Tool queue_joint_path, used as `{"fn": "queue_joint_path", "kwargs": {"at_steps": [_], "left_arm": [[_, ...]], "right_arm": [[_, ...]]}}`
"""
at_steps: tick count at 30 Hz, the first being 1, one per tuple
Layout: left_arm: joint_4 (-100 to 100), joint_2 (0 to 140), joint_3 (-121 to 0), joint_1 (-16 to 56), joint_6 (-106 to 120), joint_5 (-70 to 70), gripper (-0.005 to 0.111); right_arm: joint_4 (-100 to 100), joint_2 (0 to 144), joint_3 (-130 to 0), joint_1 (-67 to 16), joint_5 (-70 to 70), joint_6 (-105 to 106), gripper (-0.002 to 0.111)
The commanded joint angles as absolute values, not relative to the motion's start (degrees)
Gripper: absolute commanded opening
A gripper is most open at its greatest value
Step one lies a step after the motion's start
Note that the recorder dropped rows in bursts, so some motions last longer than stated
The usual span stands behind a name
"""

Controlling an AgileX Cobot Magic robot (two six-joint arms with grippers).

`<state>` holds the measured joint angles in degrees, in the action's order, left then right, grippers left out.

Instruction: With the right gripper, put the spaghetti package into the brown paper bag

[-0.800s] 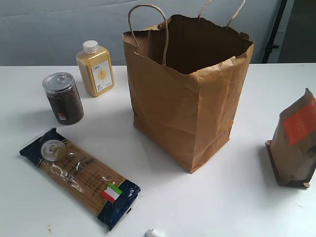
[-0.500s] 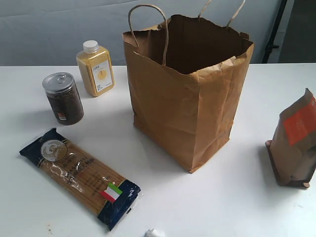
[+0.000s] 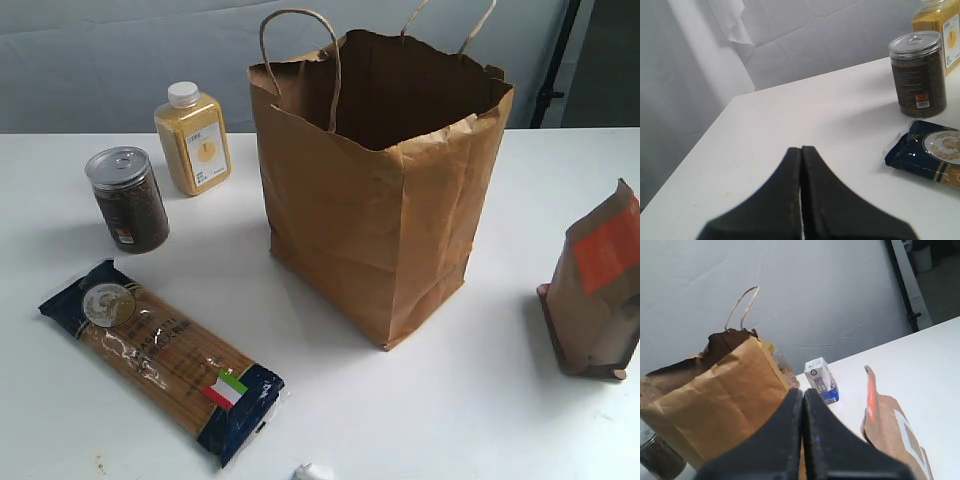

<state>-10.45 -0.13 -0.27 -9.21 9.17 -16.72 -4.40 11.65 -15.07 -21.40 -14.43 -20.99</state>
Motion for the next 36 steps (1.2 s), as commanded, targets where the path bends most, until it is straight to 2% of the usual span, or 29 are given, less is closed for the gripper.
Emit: {"fn": "queue_joint_path", "kwargs": {"at_steps": [1,4,5,6,7,8,9,12,15,16,19,20,27,36], "left_arm": [[-10.18,0.0,0.0,-9.11,8.96,-16.31,0.0],[-10.18,0.0,0.0,-9.11,8.96,-16.31,0.0],[-10.18,0.0,0.0,-9.11,8.96,-16.31,0.0],[-10.18,0.0,0.0,-9.11,8.96,-16.31,0.0],[-10.18,0.0,0.0,-9.11,8.96,-16.31,0.0],[-10.18,0.0,0.0,-9.11,8.96,-16.31,0.0],[-10.18,0.0,0.0,-9.11,8.96,-16.31,0.0],[-10.18,0.0,0.0,-9.11,8.96,-16.31,0.0],[-10.18,0.0,0.0,-9.11,8.96,-16.31,0.0],[-10.18,0.0,0.0,-9.11,8.96,-16.31,0.0],[-10.18,0.0,0.0,-9.11,8.96,-16.31,0.0],[-10.18,0.0,0.0,-9.11,8.96,-16.31,0.0],[-10.18,0.0,0.0,-9.11,8.96,-16.31,0.0],[-10.18,0.0,0.0,-9.11,8.96,-16.31,0.0]], "right_arm": [[-2.97,24.42,-27.13,-27.69,-23.17,-14.88,0.0],[-2.28,33.51,-33.39,-36.42,-30.57,-10.08,0.0],[0.0,39.68,-35.98,-44.02,-33.18,-11.22,0.0],[0.9,41.96,-36.55,-47.33,-33.13,-13.57,0.0],[3.81,47.77,-37.3,-56.91,-31.32,-21.91,0.0],[4.67,51.07,-37.78,-60.34,-30.34,-24.58,0.0],[5.56,58.19,-39.92,-67.47,-28.24,-25.79,0.0],[4.89,74.64,-48.27,-74.42,-27.61,-27.24,0.001],[4.69,85.04,-55.92,-76.09,-29.61,-27.24,0.015],[4.69,90.47,-60.09,-76.09,-31.36,-27.24,0.027],[5.49,103.07,-74.91,-77.19,-38.46,-26.82,0.075],[5.61,106.65,-79.78,-77.28,-40.83,-25.13,0.083],[7.97,123.5,-101.87,-77.17,-52.11,-17.89,0.085],[9.0,136.94,-117.14,-75.37,-58.1,-11.72,0.085]]}}
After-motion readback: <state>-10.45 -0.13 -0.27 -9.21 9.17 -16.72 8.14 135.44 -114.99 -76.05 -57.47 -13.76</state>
